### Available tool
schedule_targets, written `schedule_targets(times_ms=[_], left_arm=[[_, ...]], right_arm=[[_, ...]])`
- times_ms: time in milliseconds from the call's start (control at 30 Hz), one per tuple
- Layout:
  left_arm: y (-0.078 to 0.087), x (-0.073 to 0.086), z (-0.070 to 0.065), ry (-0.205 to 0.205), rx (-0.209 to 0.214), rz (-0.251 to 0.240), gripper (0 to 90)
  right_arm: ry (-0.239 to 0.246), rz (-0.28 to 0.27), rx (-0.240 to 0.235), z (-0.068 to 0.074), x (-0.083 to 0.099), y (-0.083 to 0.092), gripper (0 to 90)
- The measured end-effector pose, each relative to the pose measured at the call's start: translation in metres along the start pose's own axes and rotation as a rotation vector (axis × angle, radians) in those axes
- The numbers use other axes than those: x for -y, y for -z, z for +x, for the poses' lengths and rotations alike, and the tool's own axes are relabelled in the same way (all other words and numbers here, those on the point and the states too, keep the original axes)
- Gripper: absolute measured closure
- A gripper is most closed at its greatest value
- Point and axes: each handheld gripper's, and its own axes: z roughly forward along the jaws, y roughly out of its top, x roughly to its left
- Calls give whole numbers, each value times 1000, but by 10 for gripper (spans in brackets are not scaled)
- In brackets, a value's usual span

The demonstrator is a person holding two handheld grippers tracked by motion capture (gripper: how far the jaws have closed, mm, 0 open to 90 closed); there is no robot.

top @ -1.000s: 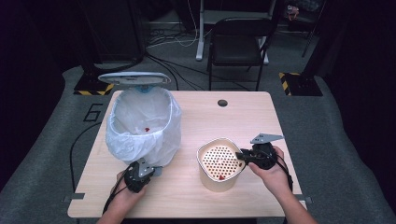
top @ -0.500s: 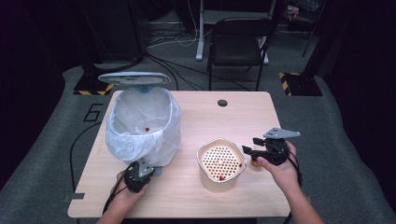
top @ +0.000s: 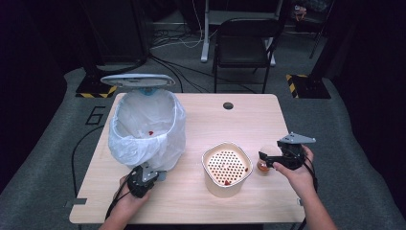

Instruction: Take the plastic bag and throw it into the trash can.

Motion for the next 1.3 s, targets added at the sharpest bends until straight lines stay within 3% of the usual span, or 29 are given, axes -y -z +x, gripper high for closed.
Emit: schedule_targets(times_ms=[67, 200, 633, 1067, 1300], left_arm=[[0, 0, -1, 21, 3, -4, 900], [0, 0, -1, 20, 0, -4, 900], [0, 0, -1, 21, 1, -4, 900], [0, 0, -1, 19, 1, -4, 900], [0, 0, -1, 18, 3, -3, 900]], right_arm=[[-3, 3, 8, -2, 2, -1, 60], [-37, 15, 21, -10, 13, -9, 2], [-40, 30, 15, -11, 36, -31, 28], [-14, 41, 18, -14, 45, -42, 193], [7, 30, -1, -12, 43, -43, 378]])
